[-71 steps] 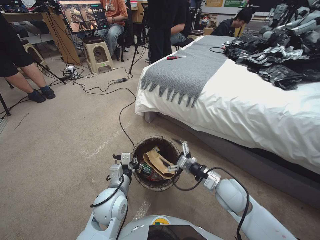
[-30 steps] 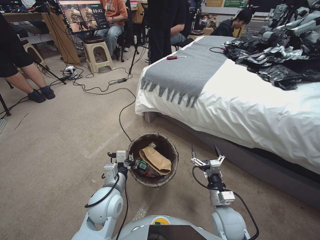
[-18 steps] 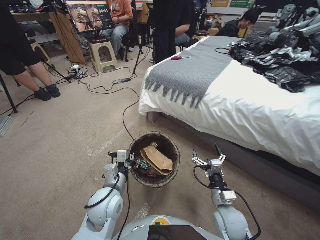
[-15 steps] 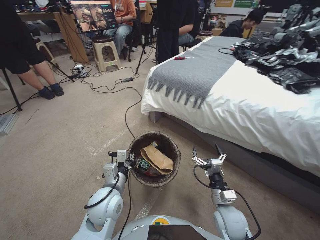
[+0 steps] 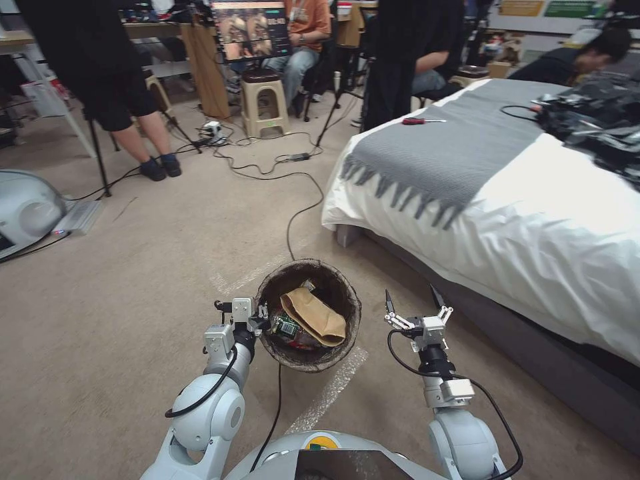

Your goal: Pick up the trash bin, then pick up the garbage from the floor and place it into the trash bin.

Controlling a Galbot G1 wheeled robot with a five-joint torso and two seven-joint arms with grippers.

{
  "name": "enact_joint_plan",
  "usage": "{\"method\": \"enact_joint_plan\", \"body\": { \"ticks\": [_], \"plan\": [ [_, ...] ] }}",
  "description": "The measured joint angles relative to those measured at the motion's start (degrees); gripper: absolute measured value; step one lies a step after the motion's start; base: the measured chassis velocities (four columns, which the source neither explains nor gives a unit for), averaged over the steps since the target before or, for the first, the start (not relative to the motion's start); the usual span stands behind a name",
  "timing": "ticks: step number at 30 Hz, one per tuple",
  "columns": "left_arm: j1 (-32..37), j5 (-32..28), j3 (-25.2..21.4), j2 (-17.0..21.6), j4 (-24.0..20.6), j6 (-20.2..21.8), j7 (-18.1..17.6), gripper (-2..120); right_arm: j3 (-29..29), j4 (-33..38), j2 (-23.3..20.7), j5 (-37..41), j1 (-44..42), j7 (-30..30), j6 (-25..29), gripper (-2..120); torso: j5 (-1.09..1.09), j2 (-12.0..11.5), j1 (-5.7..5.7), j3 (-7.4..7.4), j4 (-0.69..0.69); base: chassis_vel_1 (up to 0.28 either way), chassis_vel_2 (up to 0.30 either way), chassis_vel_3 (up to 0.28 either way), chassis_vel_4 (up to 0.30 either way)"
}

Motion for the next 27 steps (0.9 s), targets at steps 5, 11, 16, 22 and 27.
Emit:
{"method": "enact_joint_plan", "body": {
  "ticks": [5,11,16,22,27],
  "plan": [
    [0.0,-0.1,-0.4,0.0,-0.2,0.0,0.0,0,-0.1,-0.3,0.1,-0.2,0.1,-0.3,0.0,100,0.00,0.0,0.00,0.00,0.00,0.134,0.134,0.127,0.129],
    [0.0,-0.2,-0.5,0.0,-0.3,0.0,0.0,0,-0.1,-0.4,0.1,-0.2,0.3,-0.4,0.0,100,0.00,0.0,0.00,0.00,0.00,0.129,0.128,0.128,0.124],
    [0.0,-0.2,-0.5,0.0,-0.4,0.0,0.0,0,-0.2,-0.5,0.1,-0.3,0.3,-0.6,0.0,100,0.00,0.0,0.00,0.00,0.00,0.131,0.128,0.129,0.121],
    [-0.1,-0.3,-0.6,0.0,-0.4,0.0,0.0,0,-0.3,-0.8,0.2,-0.4,0.3,-0.9,0.1,100,0.00,0.0,0.00,0.00,0.00,0.119,0.122,0.125,0.117],
    [-0.1,-0.4,-0.7,0.0,-0.4,0.0,0.0,0,-0.4,-1.0,0.1,-0.6,0.4,-1.0,0.4,100,-0.01,0.0,0.00,0.00,0.00,0.134,0.132,0.144,0.130]
  ]
}}
